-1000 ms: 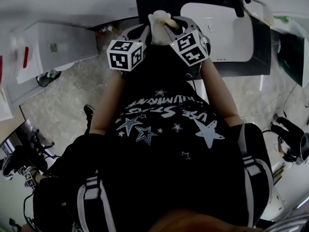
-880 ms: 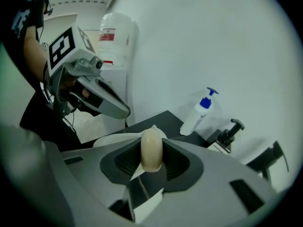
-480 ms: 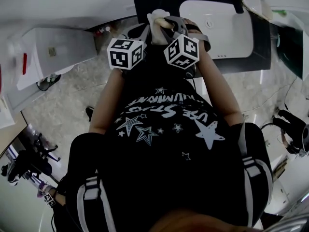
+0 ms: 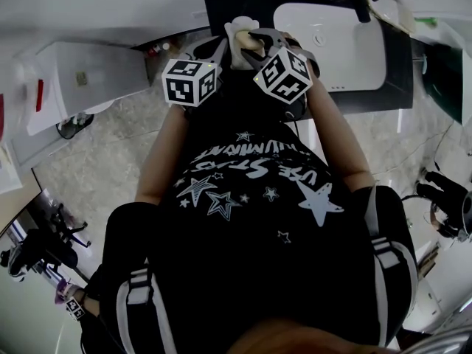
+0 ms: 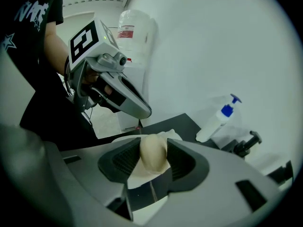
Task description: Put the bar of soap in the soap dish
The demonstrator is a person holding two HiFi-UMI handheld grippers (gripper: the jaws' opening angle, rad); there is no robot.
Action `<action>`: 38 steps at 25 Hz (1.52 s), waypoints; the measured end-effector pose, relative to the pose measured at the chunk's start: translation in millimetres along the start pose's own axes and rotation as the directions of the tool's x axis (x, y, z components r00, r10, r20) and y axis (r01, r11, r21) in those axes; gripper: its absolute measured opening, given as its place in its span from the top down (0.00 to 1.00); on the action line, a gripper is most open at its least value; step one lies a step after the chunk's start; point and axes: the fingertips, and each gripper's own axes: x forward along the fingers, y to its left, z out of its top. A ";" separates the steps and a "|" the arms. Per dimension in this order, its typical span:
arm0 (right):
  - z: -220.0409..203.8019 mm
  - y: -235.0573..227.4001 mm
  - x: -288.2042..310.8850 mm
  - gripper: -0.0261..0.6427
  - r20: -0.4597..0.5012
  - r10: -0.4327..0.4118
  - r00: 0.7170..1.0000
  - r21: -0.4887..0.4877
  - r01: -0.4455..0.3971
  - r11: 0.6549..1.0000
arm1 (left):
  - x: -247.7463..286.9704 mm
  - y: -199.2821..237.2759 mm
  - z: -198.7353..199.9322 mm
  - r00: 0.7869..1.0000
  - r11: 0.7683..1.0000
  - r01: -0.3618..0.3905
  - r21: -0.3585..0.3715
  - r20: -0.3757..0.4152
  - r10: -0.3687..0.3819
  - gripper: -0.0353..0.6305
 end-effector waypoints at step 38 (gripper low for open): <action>-27.6 48.8 -105.0 0.76 0.389 0.196 0.900 0.240 -0.305 0.922 | -73.1 -99.0 -32.6 0.949 0.963 -0.263 -0.060 0.164 0.269 0.93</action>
